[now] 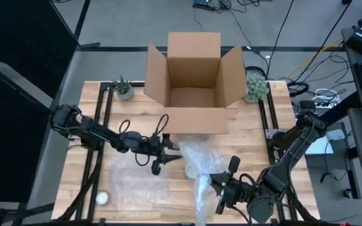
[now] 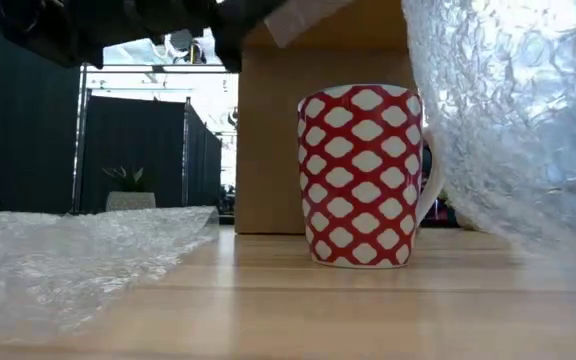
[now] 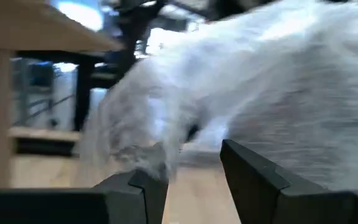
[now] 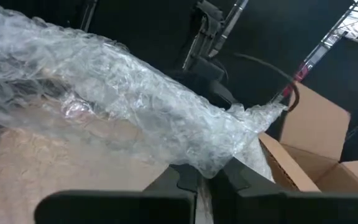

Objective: Wrap mug
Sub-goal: Prepare the right transparent bubble wrap

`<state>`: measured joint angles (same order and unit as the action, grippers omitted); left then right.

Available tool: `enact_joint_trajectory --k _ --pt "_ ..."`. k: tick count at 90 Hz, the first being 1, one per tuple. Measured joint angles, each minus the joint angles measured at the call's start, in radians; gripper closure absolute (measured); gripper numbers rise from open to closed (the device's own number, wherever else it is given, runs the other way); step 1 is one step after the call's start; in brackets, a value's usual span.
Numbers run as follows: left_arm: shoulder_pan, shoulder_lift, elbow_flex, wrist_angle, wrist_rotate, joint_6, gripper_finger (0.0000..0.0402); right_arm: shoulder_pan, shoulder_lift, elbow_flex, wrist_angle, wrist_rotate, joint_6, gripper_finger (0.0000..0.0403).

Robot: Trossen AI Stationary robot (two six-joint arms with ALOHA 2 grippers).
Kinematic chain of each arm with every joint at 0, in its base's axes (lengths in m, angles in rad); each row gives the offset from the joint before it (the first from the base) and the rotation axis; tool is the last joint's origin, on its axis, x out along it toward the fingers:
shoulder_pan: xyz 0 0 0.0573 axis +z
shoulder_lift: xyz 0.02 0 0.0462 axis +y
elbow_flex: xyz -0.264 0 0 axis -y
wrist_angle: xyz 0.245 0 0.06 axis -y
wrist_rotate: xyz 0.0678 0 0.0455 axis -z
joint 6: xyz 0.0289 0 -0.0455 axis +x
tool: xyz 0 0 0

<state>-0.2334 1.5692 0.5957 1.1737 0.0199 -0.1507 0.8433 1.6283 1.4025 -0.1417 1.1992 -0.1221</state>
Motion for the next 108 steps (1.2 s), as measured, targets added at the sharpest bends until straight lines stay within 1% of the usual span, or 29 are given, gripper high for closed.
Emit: enact_joint_trajectory --k 15,27,37,49,63,73,77,85,88,101,108 --pt "-0.004 0.000 0.000 0.008 -0.004 -0.001 0.0265 0.000 0.000 0.000 -0.001 -0.004 0.003 0.0403" --pt "-0.003 0.000 0.000 0.005 -0.113 0.001 0.0265 -0.001 0.000 0.000 0.002 -0.069 0.005 0.0403" --pt "0.004 0.000 0.000 0.005 -0.170 0.001 0.0265 -0.005 0.000 0.000 0.004 -0.109 0.006 0.0403" --pt "0.006 0.000 0.000 0.016 -0.174 0.001 0.0265 -0.006 0.000 0.000 -0.001 -0.126 0.005 0.0403" --pt "0.005 0.000 0.012 0.022 -0.099 0.000 0.0272 -0.014 0.000 0.000 -0.010 -0.127 0.006 0.0403" --pt "0.004 0.000 0.035 0.022 -0.025 0.004 0.0298 -0.023 0.000 0.000 -0.012 -0.132 0.009 0.0403" --pt "0.004 0.000 0.041 0.022 -0.010 0.004 0.0319 -0.025 0.000 0.000 -0.014 -0.133 0.013 0.0403" --pt "0.004 0.000 0.045 0.023 -0.002 0.003 0.0378 -0.026 0.000 0.000 -0.018 -0.133 0.042 0.0400" --pt "0.004 0.000 0.045 0.022 -0.002 0.003 0.0389 -0.026 0.000 0.000 -0.021 -0.133 0.056 0.0399" --pt "-0.010 0.000 0.045 0.021 0.005 0.000 0.0400 -0.014 0.000 0.000 -0.073 -0.132 0.131 0.0390" --pt "-0.024 0.000 0.045 0.021 0.010 0.000 0.0401 -0.003 0.000 0.000 -0.126 -0.132 0.210 0.0381"
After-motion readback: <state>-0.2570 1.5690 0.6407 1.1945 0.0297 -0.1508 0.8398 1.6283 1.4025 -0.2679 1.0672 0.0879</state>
